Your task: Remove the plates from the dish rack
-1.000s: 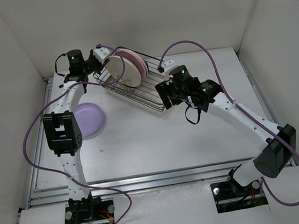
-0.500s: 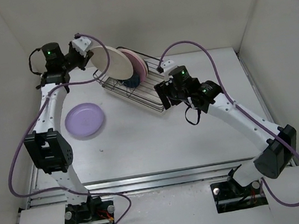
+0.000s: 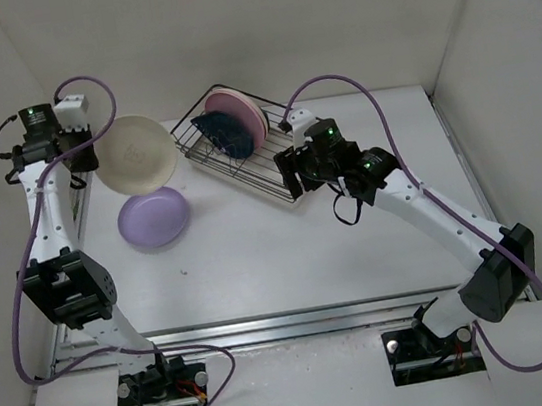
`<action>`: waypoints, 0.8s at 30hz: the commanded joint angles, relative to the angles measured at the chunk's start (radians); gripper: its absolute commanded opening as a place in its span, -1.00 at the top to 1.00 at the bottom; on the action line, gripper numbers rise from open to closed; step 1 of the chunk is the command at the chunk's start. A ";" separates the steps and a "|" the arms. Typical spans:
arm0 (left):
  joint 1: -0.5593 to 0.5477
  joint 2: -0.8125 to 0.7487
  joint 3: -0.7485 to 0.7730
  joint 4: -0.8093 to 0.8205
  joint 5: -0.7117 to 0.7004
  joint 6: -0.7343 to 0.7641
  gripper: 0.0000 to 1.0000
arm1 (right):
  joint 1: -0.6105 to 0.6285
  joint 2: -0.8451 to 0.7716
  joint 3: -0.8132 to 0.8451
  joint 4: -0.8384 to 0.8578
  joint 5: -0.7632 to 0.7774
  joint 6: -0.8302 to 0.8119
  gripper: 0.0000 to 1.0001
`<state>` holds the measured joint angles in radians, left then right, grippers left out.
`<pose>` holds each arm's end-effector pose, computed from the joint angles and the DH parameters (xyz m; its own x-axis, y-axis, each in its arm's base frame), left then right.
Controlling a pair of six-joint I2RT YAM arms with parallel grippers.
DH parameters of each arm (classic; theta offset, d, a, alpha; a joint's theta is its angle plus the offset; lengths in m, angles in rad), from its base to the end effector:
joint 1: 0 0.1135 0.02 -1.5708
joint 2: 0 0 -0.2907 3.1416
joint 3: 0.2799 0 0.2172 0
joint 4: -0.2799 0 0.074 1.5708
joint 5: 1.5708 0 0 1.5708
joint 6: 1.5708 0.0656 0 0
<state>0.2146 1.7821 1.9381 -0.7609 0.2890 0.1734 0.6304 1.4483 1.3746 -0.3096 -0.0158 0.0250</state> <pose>0.3855 0.0649 0.4116 -0.5430 0.0509 -0.8382 0.1204 0.9926 -0.0177 0.2632 0.1933 0.3943 -0.3170 -0.2004 -0.9270 -0.5935 0.8043 0.0291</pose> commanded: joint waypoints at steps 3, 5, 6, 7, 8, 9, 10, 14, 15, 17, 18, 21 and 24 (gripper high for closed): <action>0.066 0.107 0.035 -0.205 -0.040 -0.089 1.00 | 0.015 0.027 0.064 0.037 -0.044 -0.007 -0.31; 0.066 0.155 0.033 -0.227 -0.056 -0.075 1.00 | 0.015 0.023 0.058 0.040 -0.042 -0.007 -0.30; 0.066 0.168 0.033 -0.248 -0.053 -0.075 1.00 | 0.017 0.021 0.054 0.043 -0.041 -0.005 -0.30; 0.066 0.178 0.030 -0.253 -0.044 -0.074 1.00 | 0.017 0.020 0.047 0.043 -0.041 -0.004 -0.30; 0.066 0.198 0.025 -0.256 -0.042 -0.074 1.00 | 0.015 0.017 0.044 0.044 -0.038 0.000 -0.30; 0.066 0.206 0.021 -0.253 -0.044 -0.075 1.00 | 0.018 0.015 0.041 0.044 -0.038 0.003 -0.30; 0.066 0.214 0.018 -0.252 -0.045 -0.078 1.00 | 0.020 0.015 0.038 0.043 -0.038 0.006 -0.30; 0.066 0.252 0.016 -0.258 -0.048 -0.080 1.00 | 0.022 0.011 0.032 0.035 -0.027 0.009 -0.30; 0.066 0.257 0.016 -0.264 -0.047 -0.080 1.00 | 0.022 0.009 0.032 0.030 -0.024 0.009 -0.30; 0.066 0.264 0.015 -0.271 -0.047 -0.078 1.00 | 0.022 0.007 0.032 0.027 -0.021 0.009 -0.30; 0.066 0.267 0.013 -0.279 -0.045 -0.080 1.00 | 0.022 0.007 0.032 0.030 -0.021 0.009 -0.30; 0.066 0.292 0.035 -0.323 -0.027 -0.078 1.00 | 0.022 0.012 0.032 0.032 -0.023 0.009 -0.30; 0.066 0.321 0.073 -0.376 -0.010 -0.080 1.00 | 0.022 0.021 0.044 0.027 -0.023 0.007 -0.30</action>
<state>0.2813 2.1128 1.9457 -1.0595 0.2466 0.1139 0.6441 1.4815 1.3849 -0.3115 -0.0448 0.0254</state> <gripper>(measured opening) 0.075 0.650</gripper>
